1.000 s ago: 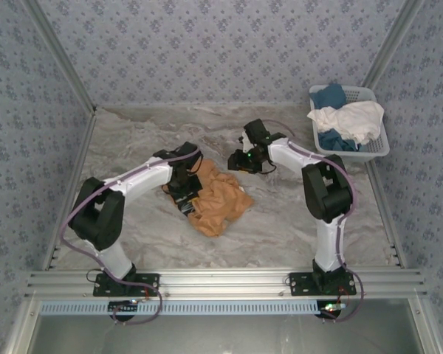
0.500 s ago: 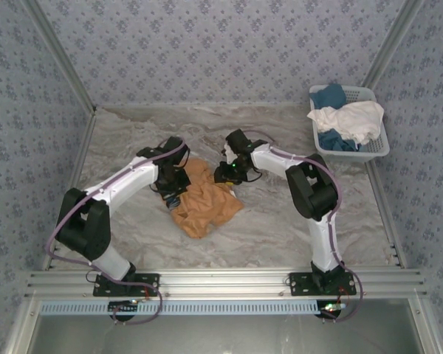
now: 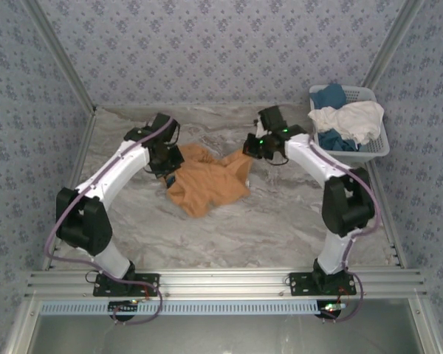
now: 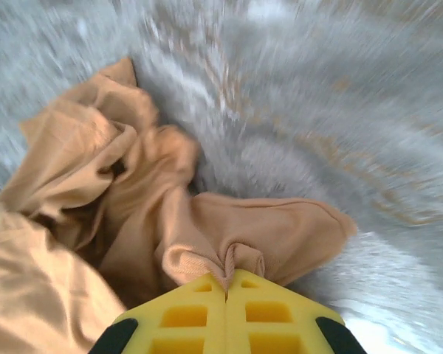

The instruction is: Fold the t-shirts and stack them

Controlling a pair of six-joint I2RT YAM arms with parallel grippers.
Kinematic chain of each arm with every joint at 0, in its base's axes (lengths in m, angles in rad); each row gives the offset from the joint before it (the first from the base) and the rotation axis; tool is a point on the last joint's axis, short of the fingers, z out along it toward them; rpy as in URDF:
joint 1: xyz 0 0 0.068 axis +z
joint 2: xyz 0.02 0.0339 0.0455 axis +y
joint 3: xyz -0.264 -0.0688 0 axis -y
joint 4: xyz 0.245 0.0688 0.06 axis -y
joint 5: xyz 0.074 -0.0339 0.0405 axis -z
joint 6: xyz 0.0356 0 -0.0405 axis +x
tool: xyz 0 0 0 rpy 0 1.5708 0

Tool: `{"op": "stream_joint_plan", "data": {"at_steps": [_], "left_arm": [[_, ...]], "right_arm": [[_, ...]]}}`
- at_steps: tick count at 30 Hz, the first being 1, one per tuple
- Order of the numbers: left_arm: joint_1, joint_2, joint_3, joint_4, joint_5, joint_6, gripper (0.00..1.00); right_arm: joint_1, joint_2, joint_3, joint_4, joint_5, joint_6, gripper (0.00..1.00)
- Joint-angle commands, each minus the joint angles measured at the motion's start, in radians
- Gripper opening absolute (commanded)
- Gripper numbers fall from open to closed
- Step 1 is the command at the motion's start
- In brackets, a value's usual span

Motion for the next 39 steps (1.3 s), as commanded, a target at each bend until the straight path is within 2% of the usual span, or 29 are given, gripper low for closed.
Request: {"op": "stream_joint_plan", "data": {"at_steps": [1, 11, 18, 22, 25, 28, 32, 35, 39], "left_arm": [[0.027, 0.044, 0.132, -0.036, -0.031, 0.053, 0.00], [0.059, 0.170, 0.456, -0.060, -0.047, 0.129, 0.00], [0.061, 0.212, 0.598, 0.033, -0.004, 0.184, 0.00], [0.065, 0.222, 0.661, 0.022, -0.089, 0.229, 0.00], [0.098, 0.208, 0.642, -0.004, -0.138, 0.230, 0.00], [0.152, 0.152, 0.550, 0.017, -0.168, 0.204, 0.00], [0.256, 0.067, 0.381, 0.137, -0.120, 0.133, 0.00], [0.310, 0.072, 0.356, 0.163, -0.056, 0.087, 0.00], [0.332, 0.127, 0.384, 0.205, 0.057, 0.051, 0.00]], "right_arm": [[-0.015, -0.090, 0.044, -0.098, 0.092, 0.020, 0.00], [-0.037, -0.252, 0.081, -0.245, 0.264, 0.027, 0.00], [-0.070, -0.329, 0.084, -0.286, 0.310, 0.062, 0.00], [-0.053, -0.370, 0.065, -0.310, 0.331, 0.071, 0.00], [0.010, -0.416, -0.026, -0.308, 0.273, 0.038, 0.00], [0.126, -0.465, -0.143, -0.277, 0.208, -0.019, 0.00], [0.258, -0.490, -0.235, -0.245, 0.159, -0.042, 0.00], [0.270, -0.475, -0.272, -0.231, 0.136, 0.001, 0.00], [0.187, -0.441, -0.247, -0.185, 0.096, 0.021, 0.00]]}}
